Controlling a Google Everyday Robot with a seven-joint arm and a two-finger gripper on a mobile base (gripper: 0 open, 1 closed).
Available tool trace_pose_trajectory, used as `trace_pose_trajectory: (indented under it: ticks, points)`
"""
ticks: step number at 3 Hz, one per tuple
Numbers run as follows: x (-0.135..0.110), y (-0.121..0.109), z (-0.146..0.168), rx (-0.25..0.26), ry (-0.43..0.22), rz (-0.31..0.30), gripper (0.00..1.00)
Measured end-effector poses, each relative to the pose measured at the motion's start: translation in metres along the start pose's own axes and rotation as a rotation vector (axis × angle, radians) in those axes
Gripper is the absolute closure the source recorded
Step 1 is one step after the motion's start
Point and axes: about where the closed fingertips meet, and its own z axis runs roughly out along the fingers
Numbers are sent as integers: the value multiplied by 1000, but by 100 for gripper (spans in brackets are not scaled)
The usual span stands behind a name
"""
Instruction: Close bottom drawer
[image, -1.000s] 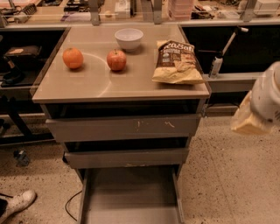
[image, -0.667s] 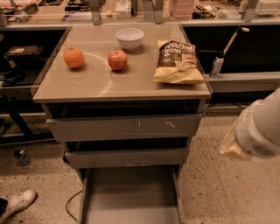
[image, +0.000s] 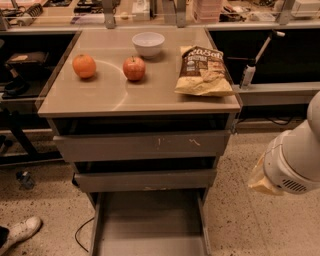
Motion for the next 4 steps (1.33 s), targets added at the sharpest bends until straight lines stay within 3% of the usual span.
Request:
trace_pose_trajectory:
  ticks: [1, 2, 4]
  points:
    - [1, 17, 24, -38, -34, 29, 100]
    - [0, 50, 92, -119, -51, 105, 100]
    - [9, 114, 219, -266, -2, 231, 100]
